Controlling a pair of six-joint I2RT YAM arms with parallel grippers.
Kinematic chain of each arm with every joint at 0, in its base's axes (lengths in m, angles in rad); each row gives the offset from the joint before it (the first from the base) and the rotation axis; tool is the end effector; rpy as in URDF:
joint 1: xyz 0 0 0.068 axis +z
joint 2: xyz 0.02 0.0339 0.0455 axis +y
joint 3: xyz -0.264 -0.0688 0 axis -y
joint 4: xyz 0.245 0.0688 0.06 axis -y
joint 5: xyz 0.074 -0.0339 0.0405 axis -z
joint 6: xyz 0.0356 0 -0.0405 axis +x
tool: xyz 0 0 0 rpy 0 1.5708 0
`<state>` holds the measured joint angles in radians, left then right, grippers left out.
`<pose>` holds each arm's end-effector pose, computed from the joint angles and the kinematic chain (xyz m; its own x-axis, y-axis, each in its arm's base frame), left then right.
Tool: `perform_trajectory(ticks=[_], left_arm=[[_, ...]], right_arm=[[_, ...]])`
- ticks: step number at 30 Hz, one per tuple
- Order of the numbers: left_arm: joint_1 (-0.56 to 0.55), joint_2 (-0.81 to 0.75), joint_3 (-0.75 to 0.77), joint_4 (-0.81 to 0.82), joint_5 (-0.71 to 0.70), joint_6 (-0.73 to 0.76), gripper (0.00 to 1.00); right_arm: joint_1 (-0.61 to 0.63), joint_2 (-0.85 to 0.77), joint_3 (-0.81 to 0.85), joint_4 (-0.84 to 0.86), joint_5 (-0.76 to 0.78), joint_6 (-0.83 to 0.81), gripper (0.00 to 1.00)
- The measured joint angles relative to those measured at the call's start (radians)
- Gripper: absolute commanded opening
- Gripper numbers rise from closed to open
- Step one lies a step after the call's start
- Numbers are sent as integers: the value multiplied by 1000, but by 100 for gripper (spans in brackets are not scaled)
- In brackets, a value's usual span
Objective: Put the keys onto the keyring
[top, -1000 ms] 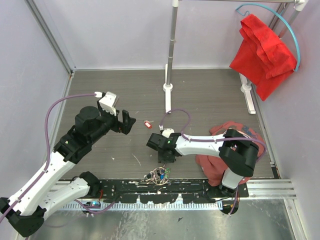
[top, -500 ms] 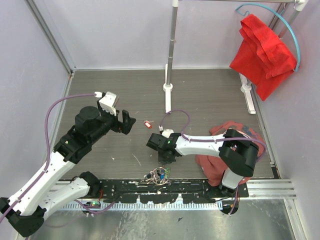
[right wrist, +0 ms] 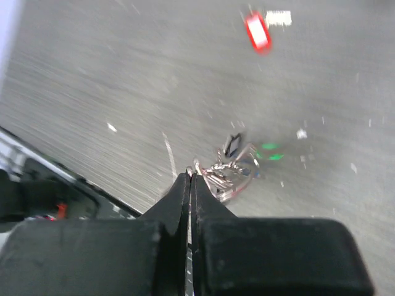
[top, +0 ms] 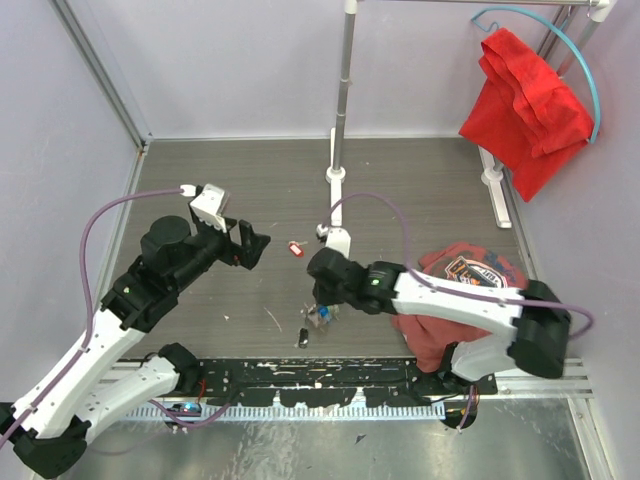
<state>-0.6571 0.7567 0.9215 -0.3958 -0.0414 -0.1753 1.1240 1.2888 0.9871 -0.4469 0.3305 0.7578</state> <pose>0.1328 -0.1006 0.3690 -0.2794 -0.0046 -0.9602 0.5379 0.8276 -0.1604 0.1302 0.2450 0.2783 -0.7293 -0.0176 -0.6840 -0.3429 0.8745 0.3431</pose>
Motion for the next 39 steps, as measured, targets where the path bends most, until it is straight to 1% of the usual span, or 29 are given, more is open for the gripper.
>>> perform_trajectory(ticks=[4,7,11,14,16,19,23,27,28,29,35,39], left_arm=[[0,-7,14,27,14,-10,94],[0,-23,22,69,30,-9,93],[0,-27,78,123,70,-3,89],[-11,-22,127,172,104,1,88],[-32,-17,152,209,118,7,88],[-102,-6,171,266,113,28,88],[-248,29,172,316,38,98,89],[-403,90,172,357,-75,199,88],[-424,103,172,365,-95,218,88],[-445,119,172,374,-122,243,84],[-483,171,171,434,-250,352,72],[-486,184,171,479,-299,393,67]], right_arm=[[0,-157,4,134,36,-119,1],[0,-214,26,193,42,-189,1],[0,-241,87,267,43,-263,1],[0,-262,100,381,42,-317,1],[0,-278,100,421,44,-334,1],[0,-286,104,508,56,-357,1],[0,-285,105,583,68,-374,1],[0,-285,105,634,72,-386,1],[0,-285,106,644,72,-387,1],[0,-285,107,653,72,-389,1],[0,-286,108,682,59,-390,1],[0,-290,108,688,49,-390,1]])
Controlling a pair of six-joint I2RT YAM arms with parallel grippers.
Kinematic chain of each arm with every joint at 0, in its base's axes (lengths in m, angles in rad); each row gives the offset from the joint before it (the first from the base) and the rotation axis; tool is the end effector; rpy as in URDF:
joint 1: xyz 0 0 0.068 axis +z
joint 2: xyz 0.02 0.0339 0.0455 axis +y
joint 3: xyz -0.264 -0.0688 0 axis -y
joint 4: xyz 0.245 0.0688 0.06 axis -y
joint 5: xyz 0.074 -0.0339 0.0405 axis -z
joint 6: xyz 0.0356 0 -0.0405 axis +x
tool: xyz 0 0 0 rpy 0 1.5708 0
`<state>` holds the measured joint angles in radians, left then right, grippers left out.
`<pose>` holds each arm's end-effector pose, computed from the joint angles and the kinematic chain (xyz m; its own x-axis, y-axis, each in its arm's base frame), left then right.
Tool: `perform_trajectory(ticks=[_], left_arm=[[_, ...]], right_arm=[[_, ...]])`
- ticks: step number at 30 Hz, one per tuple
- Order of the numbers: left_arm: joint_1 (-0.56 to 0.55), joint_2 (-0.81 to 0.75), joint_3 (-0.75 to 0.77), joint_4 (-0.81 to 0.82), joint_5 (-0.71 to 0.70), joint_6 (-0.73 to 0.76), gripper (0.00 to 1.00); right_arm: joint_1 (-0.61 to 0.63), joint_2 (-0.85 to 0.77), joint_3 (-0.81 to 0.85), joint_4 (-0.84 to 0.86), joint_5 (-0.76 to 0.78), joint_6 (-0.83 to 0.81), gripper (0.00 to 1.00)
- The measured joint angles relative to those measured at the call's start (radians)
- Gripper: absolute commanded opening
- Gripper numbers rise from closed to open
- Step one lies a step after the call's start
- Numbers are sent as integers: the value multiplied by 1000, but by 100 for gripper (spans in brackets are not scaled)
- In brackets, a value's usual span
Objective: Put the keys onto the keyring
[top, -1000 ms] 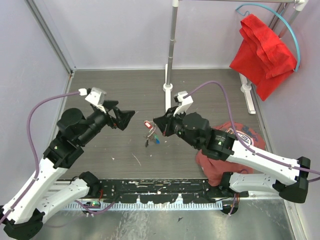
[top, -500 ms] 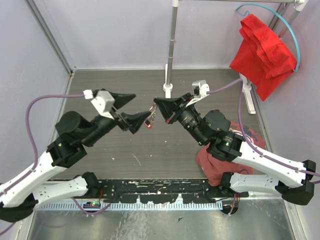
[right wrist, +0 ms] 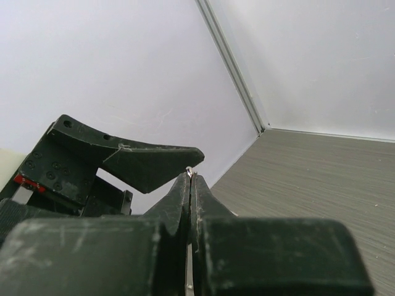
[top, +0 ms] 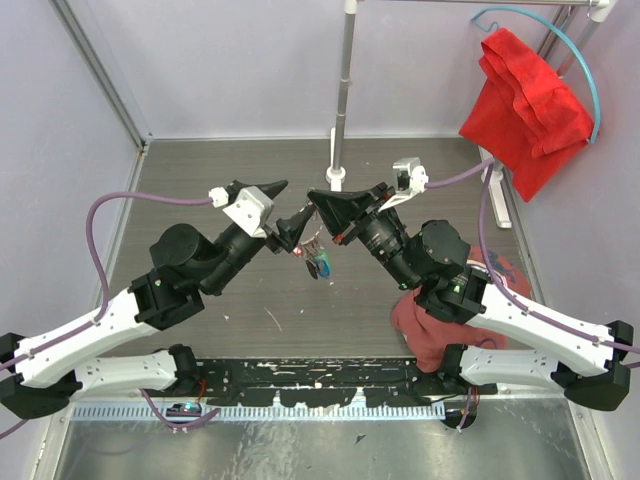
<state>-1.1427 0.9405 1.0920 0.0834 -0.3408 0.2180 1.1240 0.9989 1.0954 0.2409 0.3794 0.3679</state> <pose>0.0947 -0.1790 0.4481 0.2506 -0.0581 -0.9663 0.6845 0.7165 0.1344 0.1053 0.1893 0.4543 -0.1135 0.5363 -0.8364 -0.6922 0.5612 0.4538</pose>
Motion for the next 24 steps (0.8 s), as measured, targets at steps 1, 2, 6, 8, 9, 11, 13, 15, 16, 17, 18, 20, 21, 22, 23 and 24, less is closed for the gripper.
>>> perform_trajectory(ticks=[1,2,6,8,9,11,13,15,16,17,18,20,21,22,23,24], left_arm=[[0,5,0,18,-14,12,65],[-1,7,0,22,-17,14,64],[-6,19,0,52,-30,30,57],[-10,24,0,57,-32,37,55],[-10,26,0,60,-32,39,55],[-12,30,0,64,-32,42,54],[-12,34,0,69,-32,43,53],[-12,36,0,70,-32,43,52],[-13,37,0,71,-31,43,51],[-14,38,0,72,-31,43,51],[-15,39,0,74,-31,43,51],[-17,40,0,76,-30,43,49],[-17,40,0,76,-30,43,49],[-18,40,0,76,-30,42,49],[-18,42,0,77,-29,42,49],[-18,42,0,78,-29,42,49]], right_arm=[[0,-2,0,1,-1,0,1],[0,-5,0,1,-2,0,1],[0,-10,0,5,-3,0,1],[0,-11,0,6,-3,0,1],[0,-11,0,6,-3,0,1],[-2,-11,0,6,-2,0,1],[-2,-11,0,6,-2,1,1],[-2,-11,0,6,-2,1,1],[-2,-11,0,6,-2,1,1],[-2,-11,0,6,-2,1,1],[-2,-11,0,6,-2,1,1],[-2,-11,0,6,-2,2,1],[-2,-11,0,6,-3,2,1],[-2,-11,0,6,-2,2,1],[-2,-11,0,6,-3,2,1],[-2,-11,0,6,-2,2,1]])
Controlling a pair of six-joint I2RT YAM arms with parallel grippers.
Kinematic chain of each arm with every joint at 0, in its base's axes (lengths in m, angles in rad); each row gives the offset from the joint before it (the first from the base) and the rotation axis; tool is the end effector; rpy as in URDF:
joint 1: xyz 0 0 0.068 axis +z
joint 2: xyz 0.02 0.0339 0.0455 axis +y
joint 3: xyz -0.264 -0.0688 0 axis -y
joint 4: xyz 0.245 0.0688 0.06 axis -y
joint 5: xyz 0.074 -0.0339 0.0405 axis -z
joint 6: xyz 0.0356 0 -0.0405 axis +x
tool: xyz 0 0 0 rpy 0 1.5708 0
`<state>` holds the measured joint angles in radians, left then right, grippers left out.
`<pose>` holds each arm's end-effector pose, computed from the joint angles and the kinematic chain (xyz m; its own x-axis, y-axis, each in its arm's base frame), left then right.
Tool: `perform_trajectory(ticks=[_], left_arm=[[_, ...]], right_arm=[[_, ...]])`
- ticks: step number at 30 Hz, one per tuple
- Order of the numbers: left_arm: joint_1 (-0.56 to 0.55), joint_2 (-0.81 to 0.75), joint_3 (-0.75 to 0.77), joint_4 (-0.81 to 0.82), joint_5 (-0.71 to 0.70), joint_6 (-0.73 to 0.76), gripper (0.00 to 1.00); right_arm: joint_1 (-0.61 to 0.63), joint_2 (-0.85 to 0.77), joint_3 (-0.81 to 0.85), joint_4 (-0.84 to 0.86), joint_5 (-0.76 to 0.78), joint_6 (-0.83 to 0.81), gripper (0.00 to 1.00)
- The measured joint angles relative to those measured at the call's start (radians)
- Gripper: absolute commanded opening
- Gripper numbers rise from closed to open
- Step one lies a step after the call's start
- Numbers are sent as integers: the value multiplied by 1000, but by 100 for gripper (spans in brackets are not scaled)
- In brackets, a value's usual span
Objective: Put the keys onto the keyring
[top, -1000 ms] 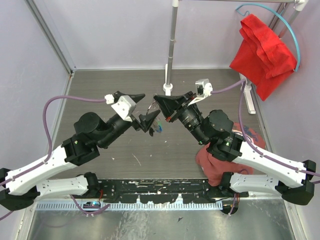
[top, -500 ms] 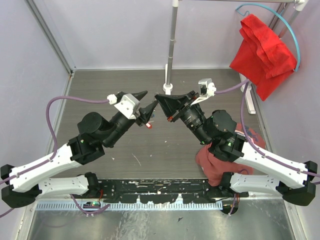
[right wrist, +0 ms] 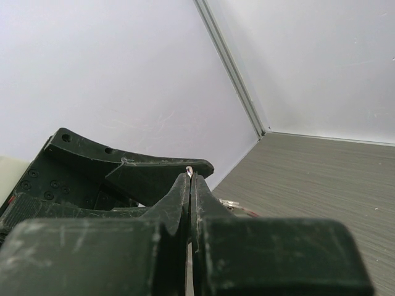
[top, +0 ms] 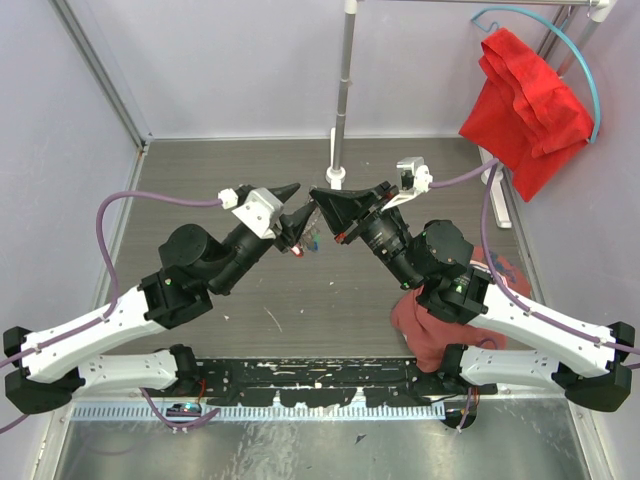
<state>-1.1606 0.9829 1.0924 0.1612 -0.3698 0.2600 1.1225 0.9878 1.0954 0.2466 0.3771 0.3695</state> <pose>0.0971 -0.1910 0.4483 0.2872 -0.0593 -0.9560 0.6647 0.7310 0.1543 0.1038 0.1856 0.4570 -0.1084 0.5494 -0.8285 -0.6960 0.5531 0.4578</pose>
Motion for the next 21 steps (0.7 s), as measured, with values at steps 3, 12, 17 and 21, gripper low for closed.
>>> perform_trajectory(ticks=[3,12,17,21], left_arm=[[0,2,0,5,1,-3,52],[0,2,0,16,5,-22,56],[0,2,0,18,13,-33,53],[0,2,0,21,16,-39,45]], right_arm=[[0,0,0,0,0,0,1],[0,0,0,0,-1,3,1],[0,0,0,0,-1,3,1],[0,0,0,-1,0,3,1]])
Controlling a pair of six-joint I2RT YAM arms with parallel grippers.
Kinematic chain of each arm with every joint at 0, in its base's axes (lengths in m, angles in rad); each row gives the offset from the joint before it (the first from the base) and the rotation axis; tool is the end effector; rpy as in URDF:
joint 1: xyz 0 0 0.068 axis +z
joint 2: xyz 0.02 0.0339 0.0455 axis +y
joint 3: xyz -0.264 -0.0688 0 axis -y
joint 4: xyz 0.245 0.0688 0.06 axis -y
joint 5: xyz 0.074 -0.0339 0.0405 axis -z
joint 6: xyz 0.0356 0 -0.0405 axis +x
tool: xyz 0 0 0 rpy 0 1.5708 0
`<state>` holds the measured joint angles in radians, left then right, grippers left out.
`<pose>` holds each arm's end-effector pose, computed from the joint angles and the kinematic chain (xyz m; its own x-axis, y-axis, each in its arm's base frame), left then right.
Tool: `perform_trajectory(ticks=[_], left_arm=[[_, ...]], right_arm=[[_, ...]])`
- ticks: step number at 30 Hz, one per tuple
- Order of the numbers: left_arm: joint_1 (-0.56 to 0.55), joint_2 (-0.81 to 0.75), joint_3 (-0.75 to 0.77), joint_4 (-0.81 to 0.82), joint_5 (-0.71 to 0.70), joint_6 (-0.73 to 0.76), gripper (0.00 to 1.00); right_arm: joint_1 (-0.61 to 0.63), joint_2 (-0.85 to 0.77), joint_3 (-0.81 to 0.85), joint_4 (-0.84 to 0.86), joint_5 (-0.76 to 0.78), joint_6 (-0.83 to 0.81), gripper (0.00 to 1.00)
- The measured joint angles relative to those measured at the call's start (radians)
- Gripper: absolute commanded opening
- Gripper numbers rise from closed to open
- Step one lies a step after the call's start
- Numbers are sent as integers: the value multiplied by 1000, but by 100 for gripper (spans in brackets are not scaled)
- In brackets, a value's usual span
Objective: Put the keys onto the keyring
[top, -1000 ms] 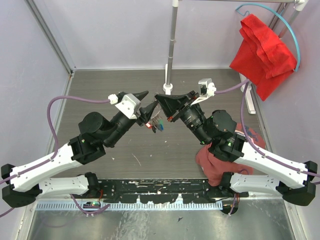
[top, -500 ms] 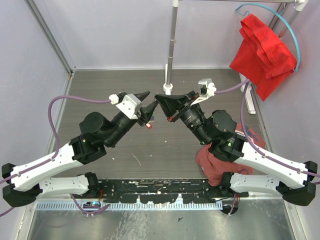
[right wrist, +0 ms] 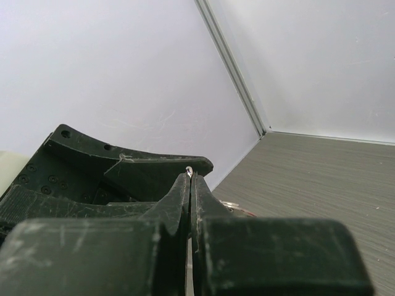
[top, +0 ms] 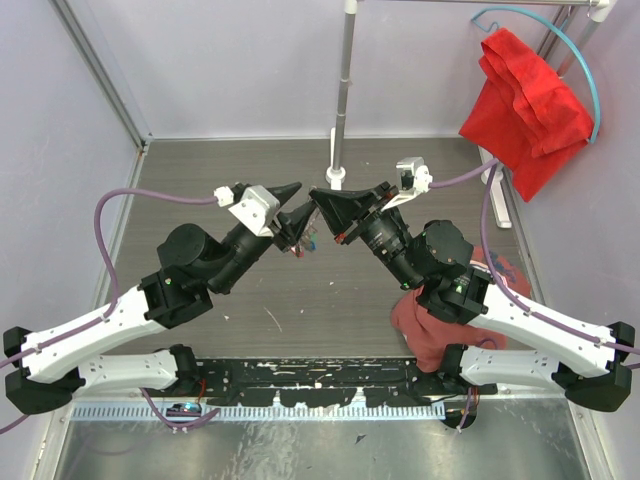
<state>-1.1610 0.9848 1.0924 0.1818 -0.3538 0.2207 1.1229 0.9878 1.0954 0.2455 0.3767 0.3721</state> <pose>0.0966 -0.1914 0.4501 0.2703 -0.1069 -0.9568 0.6855 0.7192 0.1133 0.1037 0.1857 0.4569 -0.1109 0.5499 -0.8278 -0.6960 0.5516 0.4596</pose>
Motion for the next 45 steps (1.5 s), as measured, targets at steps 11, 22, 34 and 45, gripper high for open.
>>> perform_trajectory(ticks=[11,22,34,45], left_arm=[[-5,1,10,-17,18,-29,0],[-2,0,40,-68,3,3,0],[-2,-27,39,-179,24,113,0],[-2,-43,39,-241,-21,144,0]], right_arm=[[0,0,0,1,-1,0,10],[0,-42,3,-39,-9,-28,48],[0,-61,233,-327,80,-55,42],[-271,173,484,-749,-44,65,34]])
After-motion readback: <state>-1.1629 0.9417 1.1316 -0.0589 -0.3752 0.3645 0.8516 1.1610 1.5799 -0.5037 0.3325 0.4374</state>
